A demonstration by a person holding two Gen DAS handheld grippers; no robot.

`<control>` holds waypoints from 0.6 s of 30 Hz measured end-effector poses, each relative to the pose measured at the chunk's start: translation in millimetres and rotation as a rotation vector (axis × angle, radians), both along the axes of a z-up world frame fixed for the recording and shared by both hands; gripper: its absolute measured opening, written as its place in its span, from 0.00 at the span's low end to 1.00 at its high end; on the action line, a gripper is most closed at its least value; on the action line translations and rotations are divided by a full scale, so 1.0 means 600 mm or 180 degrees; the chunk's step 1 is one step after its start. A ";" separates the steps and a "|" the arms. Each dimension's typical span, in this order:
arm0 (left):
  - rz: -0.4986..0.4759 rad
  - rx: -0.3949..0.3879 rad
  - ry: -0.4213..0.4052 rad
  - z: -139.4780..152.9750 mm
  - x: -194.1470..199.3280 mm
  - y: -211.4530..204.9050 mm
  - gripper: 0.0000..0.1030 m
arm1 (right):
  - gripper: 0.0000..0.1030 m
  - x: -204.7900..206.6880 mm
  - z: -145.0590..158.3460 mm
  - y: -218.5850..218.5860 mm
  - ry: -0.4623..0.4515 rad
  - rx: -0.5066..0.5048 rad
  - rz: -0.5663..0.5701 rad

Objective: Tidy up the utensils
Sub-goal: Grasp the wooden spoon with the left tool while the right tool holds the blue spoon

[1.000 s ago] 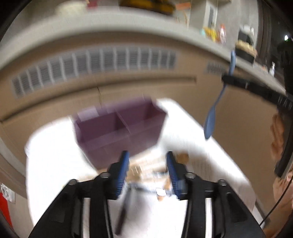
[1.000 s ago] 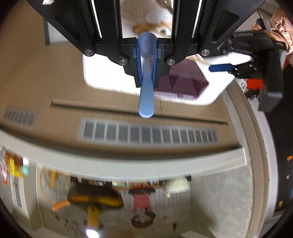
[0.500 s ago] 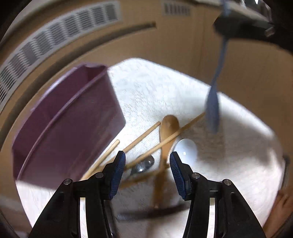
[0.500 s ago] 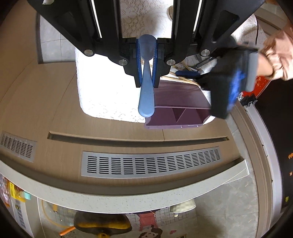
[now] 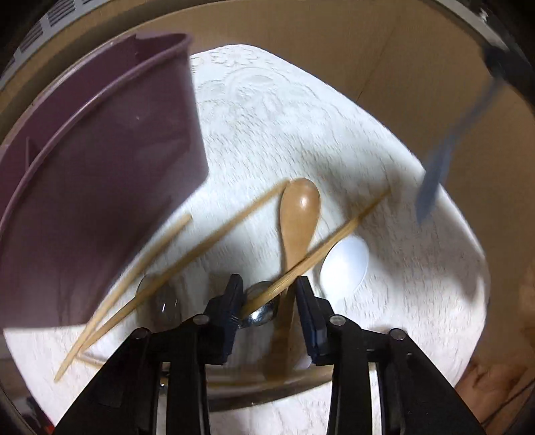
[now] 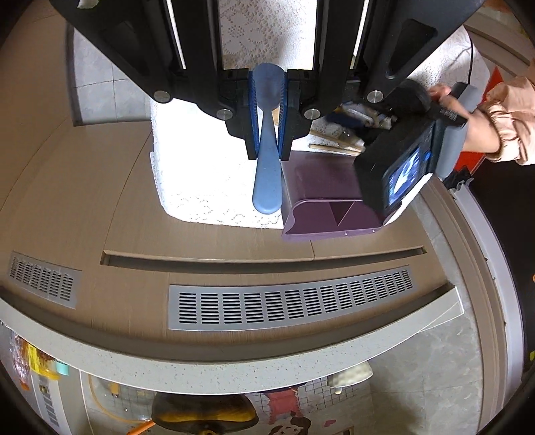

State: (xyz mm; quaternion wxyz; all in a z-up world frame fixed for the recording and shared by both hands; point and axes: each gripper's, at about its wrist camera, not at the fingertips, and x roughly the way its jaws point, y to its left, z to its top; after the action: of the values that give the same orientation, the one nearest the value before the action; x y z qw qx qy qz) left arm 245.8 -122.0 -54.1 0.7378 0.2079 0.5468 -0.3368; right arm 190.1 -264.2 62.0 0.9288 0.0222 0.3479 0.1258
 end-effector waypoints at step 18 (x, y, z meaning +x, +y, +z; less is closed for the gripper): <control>0.0543 -0.0707 -0.0349 0.026 -0.095 0.064 0.10 | 0.10 -0.020 0.006 0.003 -0.0016 0.0037 0.0002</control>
State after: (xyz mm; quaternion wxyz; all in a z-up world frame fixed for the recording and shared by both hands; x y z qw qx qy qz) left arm 189.1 -83.7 -38.3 0.8110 0.0958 0.4808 -0.3194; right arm 177.9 -262.5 65.4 0.9295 0.0272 0.3449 0.1281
